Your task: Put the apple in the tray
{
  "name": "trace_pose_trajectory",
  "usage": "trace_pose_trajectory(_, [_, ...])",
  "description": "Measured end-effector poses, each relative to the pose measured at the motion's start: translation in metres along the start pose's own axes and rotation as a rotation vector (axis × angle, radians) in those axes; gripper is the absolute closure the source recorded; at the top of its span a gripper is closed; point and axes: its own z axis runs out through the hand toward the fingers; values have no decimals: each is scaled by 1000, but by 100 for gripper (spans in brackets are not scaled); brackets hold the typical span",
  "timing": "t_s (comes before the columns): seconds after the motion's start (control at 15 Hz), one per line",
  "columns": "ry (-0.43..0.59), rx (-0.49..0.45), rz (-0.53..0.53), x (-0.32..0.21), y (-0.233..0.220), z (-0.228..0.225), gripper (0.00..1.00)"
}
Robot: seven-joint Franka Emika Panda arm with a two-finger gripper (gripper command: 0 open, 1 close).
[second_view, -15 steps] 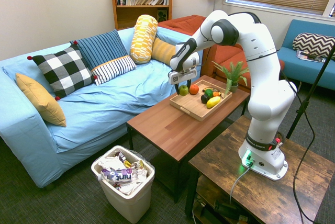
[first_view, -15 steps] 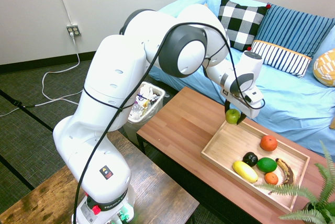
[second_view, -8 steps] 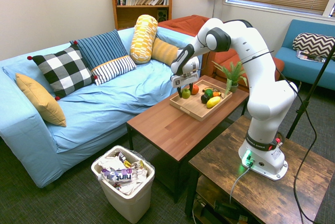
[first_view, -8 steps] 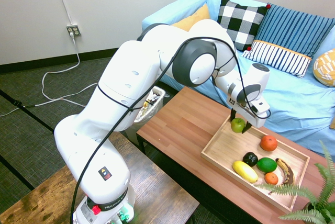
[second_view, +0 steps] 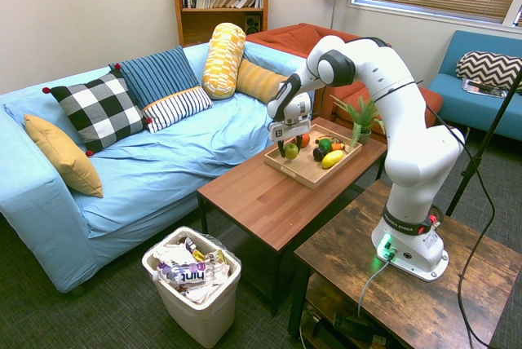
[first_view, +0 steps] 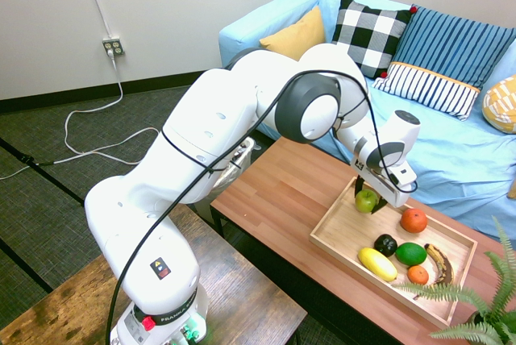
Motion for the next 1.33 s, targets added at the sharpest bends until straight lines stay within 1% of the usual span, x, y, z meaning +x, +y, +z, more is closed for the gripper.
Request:
trace_pose_trajectory(0.2, [-11, -1, 0, 1, 1, 7, 100])
trace_pose_trajectory(0.27, [-14, 0, 0, 2, 2, 9, 0])
trace_pose_trajectory(1.0, [-48, 7, -24, 3, 3, 7, 0])
trace_pose_trajectory(1.13, [-42, 16, -22, 8, 3, -3, 0])
trace_pose_trajectory(1.33, [-35, 32, -16, 18, 9, -31, 0])
